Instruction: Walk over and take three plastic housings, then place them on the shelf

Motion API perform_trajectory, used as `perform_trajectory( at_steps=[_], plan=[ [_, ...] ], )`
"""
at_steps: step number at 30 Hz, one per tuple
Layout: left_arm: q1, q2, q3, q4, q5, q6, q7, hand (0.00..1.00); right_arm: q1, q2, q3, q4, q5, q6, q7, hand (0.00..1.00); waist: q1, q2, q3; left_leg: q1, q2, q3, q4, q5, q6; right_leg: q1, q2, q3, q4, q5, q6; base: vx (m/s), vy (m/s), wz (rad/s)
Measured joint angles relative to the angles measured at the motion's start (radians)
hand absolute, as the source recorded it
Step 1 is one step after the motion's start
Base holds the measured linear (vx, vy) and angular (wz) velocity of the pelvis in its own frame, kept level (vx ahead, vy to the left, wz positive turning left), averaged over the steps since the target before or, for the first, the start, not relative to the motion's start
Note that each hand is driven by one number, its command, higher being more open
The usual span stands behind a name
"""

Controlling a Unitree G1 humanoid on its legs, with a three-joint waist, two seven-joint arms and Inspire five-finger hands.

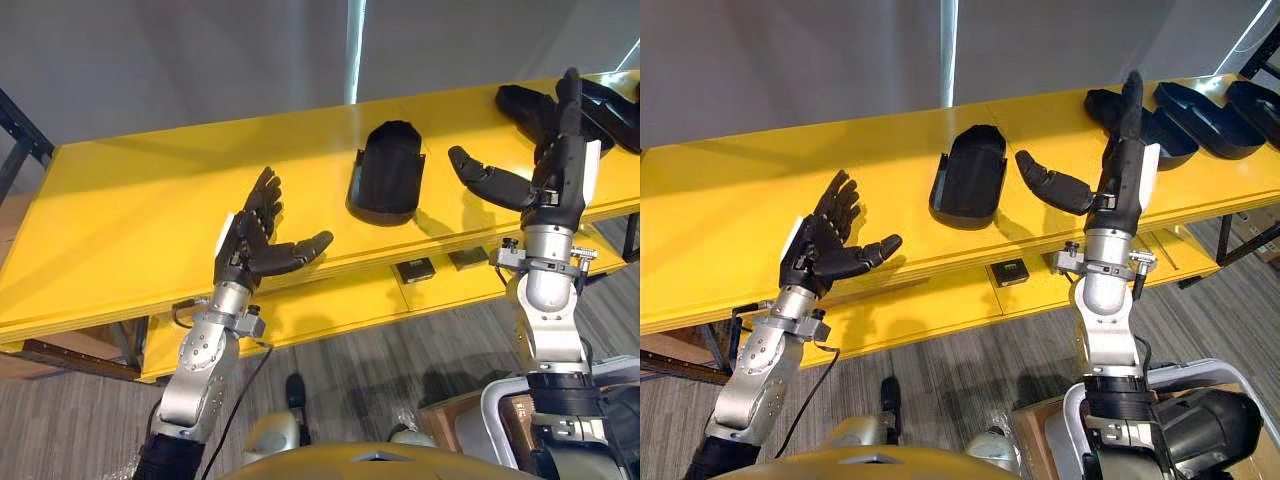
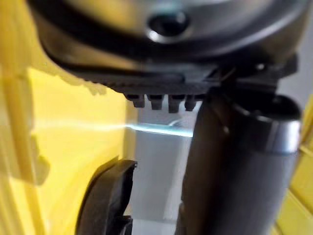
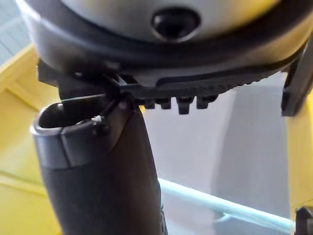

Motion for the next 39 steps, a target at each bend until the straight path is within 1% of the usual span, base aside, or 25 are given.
perform_trajectory(
  at_steps=[1,3,4,6,7,10,11,15,16,19,21,22,23,24,26,31,33,35,39],
  plan=[
    [-0.019,0.005,0.000,0.000,0.001,0.000,-0.002,1.00,-0.025,-0.001,-0.003,0.052,0.054,0.016,0.032,1.00,-0.001,0.000,0.000,0.001,0.000,0.000,0.000,0.000,0.000,0.000,0.000,0.002,0.000,0.000,0.000,-0.03,-0.005,-0.03],
    [-0.060,0.019,-0.001,0.001,0.002,0.002,-0.006,1.00,-0.076,-0.005,-0.006,0.157,0.095,0.071,0.063,1.00,0.000,0.002,-0.001,0.001,-0.001,-0.002,0.000,0.001,0.000,0.001,0.000,0.002,0.000,0.003,-0.001,-0.01,-0.006,0.02],
    [-0.100,0.033,-0.003,0.007,0.002,0.012,-0.008,1.00,-0.125,-0.008,-0.006,0.250,0.107,0.134,0.075,1.00,0.002,0.003,-0.002,0.001,-0.001,-0.005,0.000,0.002,0.001,0.004,0.000,0.001,-0.001,0.005,-0.002,-0.01,-0.017,0.04],
    [-0.171,0.067,-0.024,0.062,0.002,0.034,-0.014,1.00,-0.204,-0.015,-0.003,0.374,0.137,0.214,0.088,1.00,0.004,0.006,-0.003,0.004,-0.001,-0.010,0.000,0.002,0.002,0.012,0.002,-0.003,-0.006,0.007,0.000,0.00,-0.022,0.07],
    [-0.188,0.074,-0.027,0.081,0.002,0.043,-0.020,1.00,-0.223,-0.022,0.002,0.400,0.149,0.231,0.092,1.00,0.004,0.006,-0.003,0.004,-0.002,-0.013,0.000,0.003,0.002,0.016,0.003,-0.006,-0.010,0.008,0.000,0.00,-0.023,0.08],
    [-0.252,0.090,-0.038,0.179,0.002,0.096,-0.039,1.00,-0.338,-0.075,0.028,0.515,0.193,0.307,0.121,1.00,0.007,0.007,-0.003,0.004,0.000,-0.017,0.000,0.004,0.004,0.020,0.007,-0.008,-0.019,0.014,0.007,0.01,-0.017,0.02],
    [-0.265,0.094,-0.041,0.207,0.001,0.114,-0.042,1.00,-0.380,-0.090,0.033,0.551,0.215,0.324,0.132,1.00,0.007,0.007,-0.003,0.004,0.000,-0.018,0.000,0.008,0.008,0.021,0.008,-0.009,-0.019,0.014,0.007,0.02,-0.032,0.04],
    [-0.306,0.106,-0.052,0.281,-0.002,0.158,-0.067,1.00,-0.480,-0.117,0.041,0.634,0.215,0.353,0.144,1.00,0.007,0.007,-0.003,0.006,0.000,-0.032,0.001,0.013,0.010,0.032,0.012,-0.014,-0.019,0.011,0.002,0.01,-0.030,0.09],
    [-0.313,0.108,-0.053,0.289,-0.002,0.163,-0.071,1.00,-0.492,-0.119,0.043,0.647,0.214,0.353,0.149,1.00,0.008,0.008,-0.003,0.006,0.000,-0.034,0.001,0.014,0.009,0.032,0.014,-0.014,-0.019,0.010,0.002,0.00,-0.030,0.07],
    [-0.357,0.111,-0.062,0.330,-0.003,0.183,-0.095,1.00,-0.563,-0.122,0.076,0.722,0.214,0.381,0.181,1.00,0.014,0.012,-0.003,0.006,0.002,-0.036,0.001,0.015,0.008,0.033,0.017,-0.015,-0.019,0.008,-0.001,0.00,0.000,0.00],
    [-0.388,0.111,-0.073,0.363,-0.008,0.185,-0.112,1.00,-0.603,-0.123,0.103,0.769,0.214,0.396,0.195,1.00,0.017,0.016,-0.001,0.006,0.003,-0.038,0.001,0.014,0.007,0.033,0.017,-0.015,-0.018,0.008,-0.001,-0.02,-0.003,0.01],
    [-0.414,0.111,-0.084,0.387,-0.009,0.192,-0.122,1.00,-0.623,-0.123,0.111,0.792,0.214,0.413,0.207,1.00,0.022,0.019,0.000,0.005,0.002,-0.039,0.001,0.009,0.001,0.033,0.017,-0.015,-0.018,0.008,-0.002,0.00,0.000,0.00],
    [-0.417,0.111,-0.084,0.391,-0.010,0.193,-0.125,1.00,-0.628,-0.123,0.114,0.798,0.214,0.415,0.208,1.00,0.023,0.020,0.001,0.005,0.003,-0.039,0.001,0.009,0.001,0.033,0.017,-0.015,-0.018,0.008,-0.002,-0.03,-0.002,0.02],
    [-0.449,0.111,-0.096,0.424,-0.031,0.201,-0.142,1.00,-0.655,-0.124,0.127,0.828,0.215,0.430,0.232,1.00,0.028,0.024,0.003,0.005,0.003,-0.040,0.001,0.009,0.001,0.033,0.017,-0.015,-0.017,0.005,-0.005,0.00,0.000,0.00],
    [-0.474,0.111,-0.098,0.462,-0.067,0.203,-0.162,1.00,-0.694,-0.124,0.152,0.864,0.217,0.452,0.260,1.00,0.030,0.029,0.006,0.004,0.002,-0.041,0.001,0.009,0.001,0.032,0.016,-0.015,-0.016,0.005,-0.005,-0.02,-0.003,0.01],
    [-0.498,0.111,-0.098,0.516,-0.134,0.203,-0.190,1.00,-0.755,-0.124,0.172,0.909,0.224,0.491,0.313,1.00,0.033,0.029,0.015,0.004,0.001,-0.043,0.001,0.010,0.002,0.032,0.016,-0.015,-0.015,0.005,-0.005,0.00,0.000,0.00],
    [-0.531,0.111,-0.100,0.536,-0.139,0.206,-0.196,1.00,-0.786,-0.124,0.174,0.940,0.223,0.506,0.322,1.00,0.035,0.029,0.023,0.005,0.001,-0.045,0.001,0.011,0.003,0.032,0.015,-0.017,-0.007,0.005,-0.005,-0.01,-0.011,0.03],
    [-0.592,0.111,-0.117,0.575,-0.166,0.225,-0.205,1.00,-0.809,-0.124,0.179,0.943,0.221,0.522,0.336,1.00,0.035,0.029,0.039,0.007,0.001,-0.050,0.001,0.014,0.002,0.032,0.014,-0.017,0.002,0.003,-0.005,-0.02,-0.015,0.05],
    [-0.649,0.110,-0.137,0.600,-0.169,0.248,-0.228,1.00,-0.847,-0.122,0.183,0.971,0.218,0.536,0.354,1.00,0.035,0.031,0.056,0.009,0.003,-0.052,0.001,0.017,0.002,0.031,0.014,-0.016,0.011,0.001,-0.007,-0.02,-0.007,0.01]
  ],
)
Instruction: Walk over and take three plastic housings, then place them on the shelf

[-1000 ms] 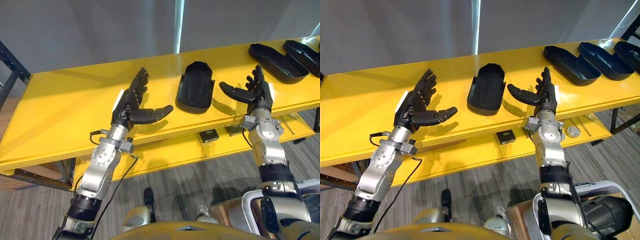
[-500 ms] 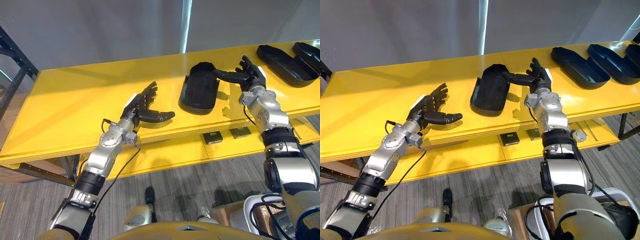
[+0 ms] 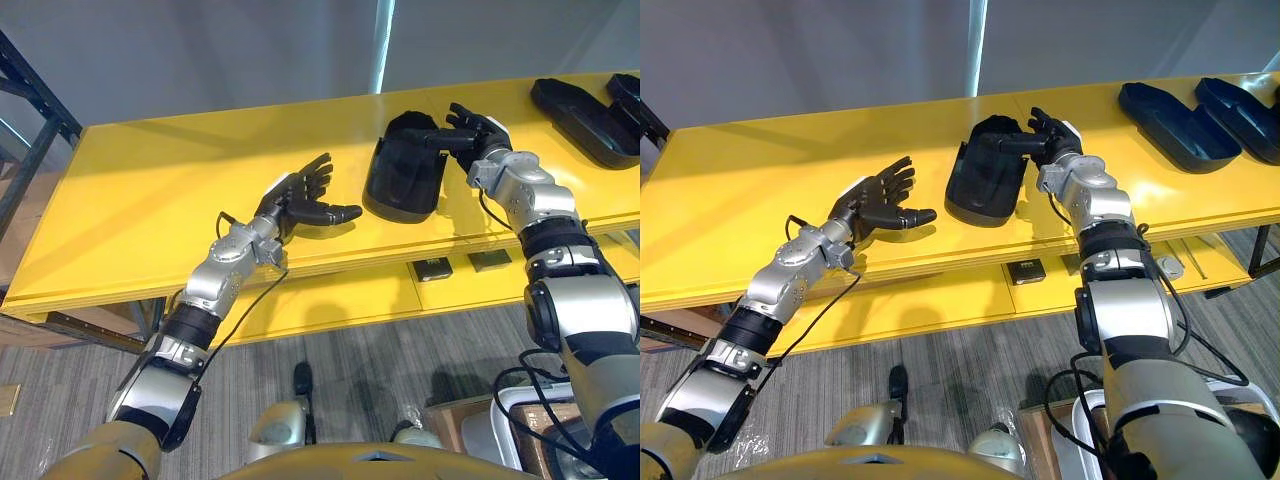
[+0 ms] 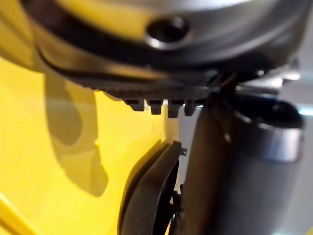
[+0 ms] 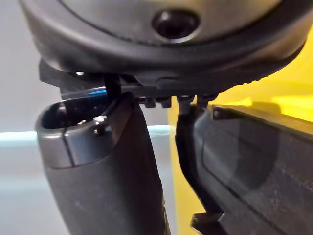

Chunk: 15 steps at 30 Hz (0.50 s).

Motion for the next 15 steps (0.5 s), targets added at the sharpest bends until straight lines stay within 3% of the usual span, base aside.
perform_trajectory(
  at_steps=[15],
  plan=[
    [-0.157,0.002,-0.060,0.169,-0.117,0.035,-0.037,1.00,-0.101,0.058,0.039,0.047,-0.006,0.010,0.044,1.00,0.008,0.001,0.013,0.004,0.007,0.000,0.000,0.004,-0.005,0.000,0.004,0.002,0.006,-0.005,-0.007,-0.01,-0.011,0.00]
  ],
)
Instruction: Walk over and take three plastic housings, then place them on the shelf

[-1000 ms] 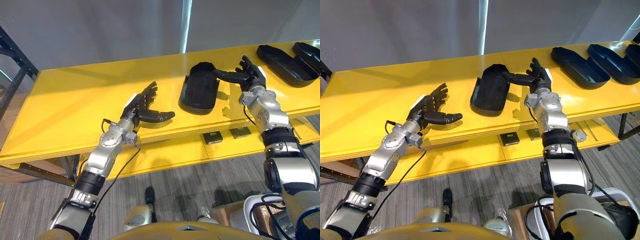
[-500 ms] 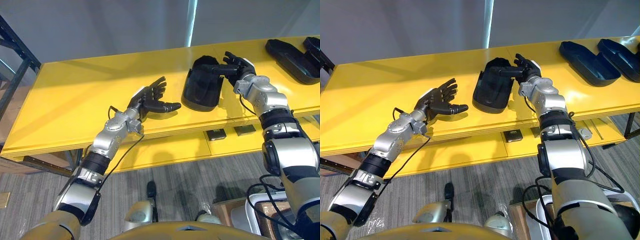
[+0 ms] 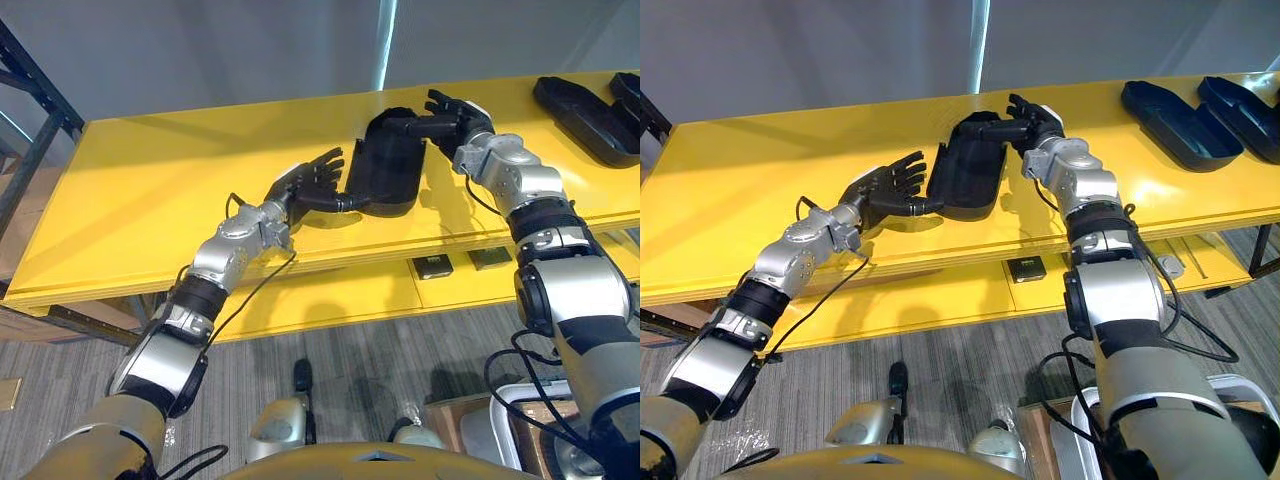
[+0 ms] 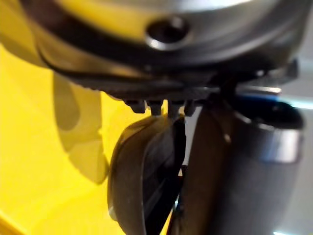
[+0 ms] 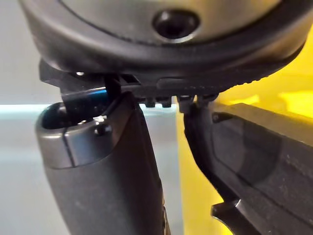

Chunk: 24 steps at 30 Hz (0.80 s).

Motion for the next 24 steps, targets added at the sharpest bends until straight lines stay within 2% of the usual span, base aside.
perform_trajectory(
  at_steps=[7,13,20,24],
  plan=[
    [-0.026,-0.002,-0.012,0.028,-0.089,0.006,-0.028,1.00,-0.048,0.033,0.019,0.014,-0.008,0.000,0.015,1.00,0.014,0.001,0.013,0.000,-0.003,-0.004,0.000,0.000,0.000,0.002,-0.002,-0.004,0.000,0.001,0.002,0.00,-0.003,0.01],
    [-0.028,-0.002,-0.033,0.036,-0.197,0.048,-0.052,1.00,-0.052,0.037,0.020,0.032,-0.009,0.000,-0.004,1.00,0.015,0.001,0.013,0.005,-0.009,-0.012,0.002,0.004,0.005,0.013,-0.005,-0.007,0.000,0.003,0.004,0.00,-0.005,0.04],
    [-0.028,-0.012,-0.058,0.036,-0.197,0.056,-0.046,1.00,-0.052,0.038,0.020,0.032,-0.024,-0.001,-0.033,1.00,0.013,0.001,0.013,0.020,-0.008,-0.013,0.000,0.001,0.001,0.028,-0.004,-0.007,-0.001,0.000,0.002,0.00,-0.002,0.00],
    [-0.027,-0.021,-0.061,0.036,-0.223,0.067,-0.010,1.00,-0.052,0.042,0.020,0.032,-0.044,-0.055,-0.074,1.00,0.012,0.001,0.013,0.026,-0.008,-0.014,0.000,0.001,0.001,0.035,-0.003,-0.007,-0.002,-0.002,0.001,0.00,0.000,0.00]
  ],
)
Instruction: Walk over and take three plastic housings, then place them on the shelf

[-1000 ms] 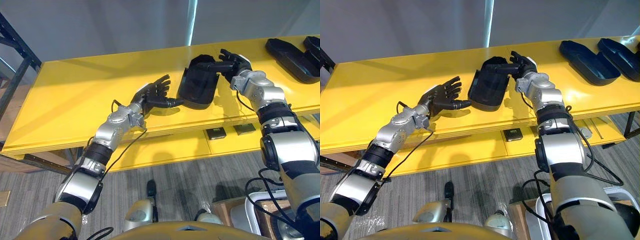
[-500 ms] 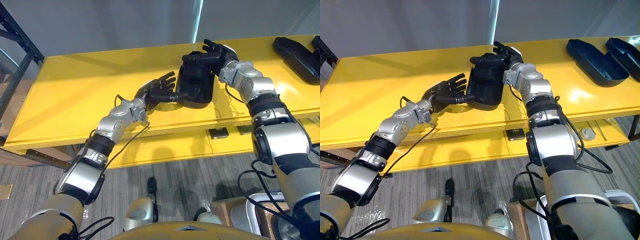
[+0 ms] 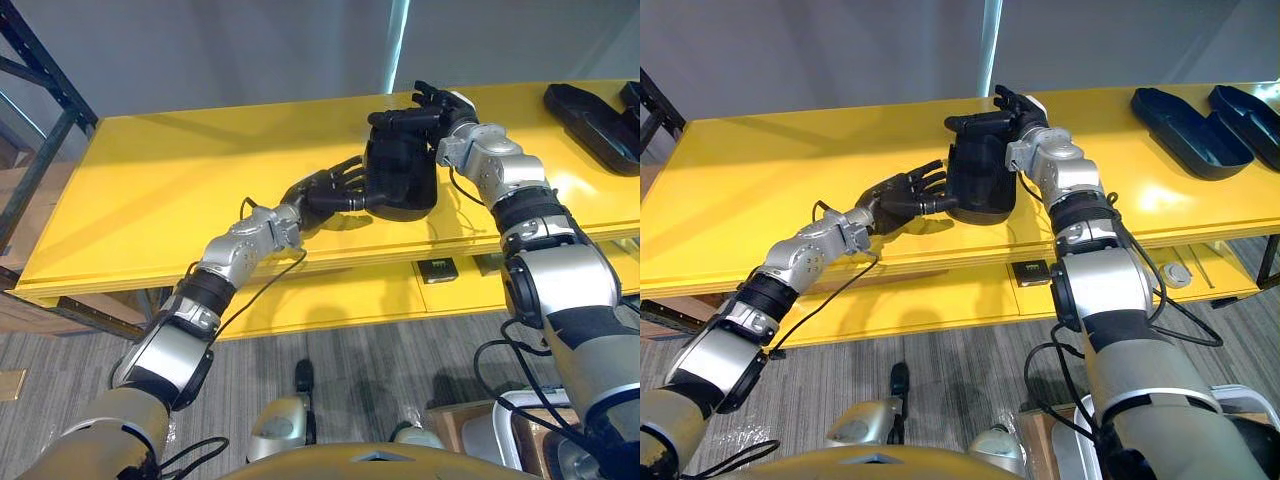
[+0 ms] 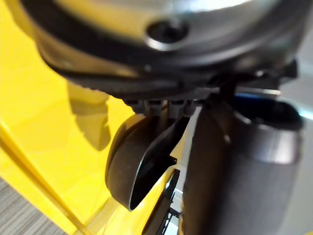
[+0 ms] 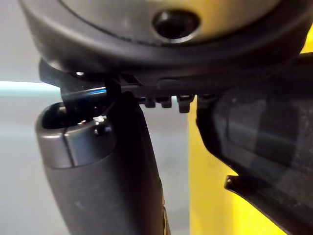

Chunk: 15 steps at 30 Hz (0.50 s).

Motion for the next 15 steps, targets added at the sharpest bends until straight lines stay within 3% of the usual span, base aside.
perform_trajectory(
  at_steps=[4,8,15],
  plan=[
    [0.016,0.000,0.002,-0.005,-0.063,0.000,0.030,1.00,0.004,0.000,-0.001,-0.018,0.000,-0.080,-0.064,1.00,-0.002,0.000,0.000,0.000,-0.001,0.000,0.000,0.000,0.000,0.001,0.000,0.000,-0.001,0.000,0.001,0.00,0.000,0.00],
    [0.134,-0.002,0.053,-0.120,-0.100,0.000,0.075,1.00,0.100,0.000,-0.022,-0.251,-0.012,-0.141,-0.133,1.00,-0.018,-0.001,0.000,0.002,-0.002,-0.001,0.000,-0.004,-0.002,0.005,0.000,0.000,-0.007,0.004,0.006,0.00,0.000,0.00],
    [0.243,-0.004,0.089,-0.204,-0.124,0.007,0.117,1.00,0.388,-0.013,-0.056,-0.588,-0.175,-0.168,-0.147,1.00,-0.045,-0.009,-0.005,0.018,-0.001,0.013,-0.001,-0.012,-0.004,0.023,0.002,0.009,-0.029,0.006,0.012,0.00,-0.014,-0.04]
  ],
)
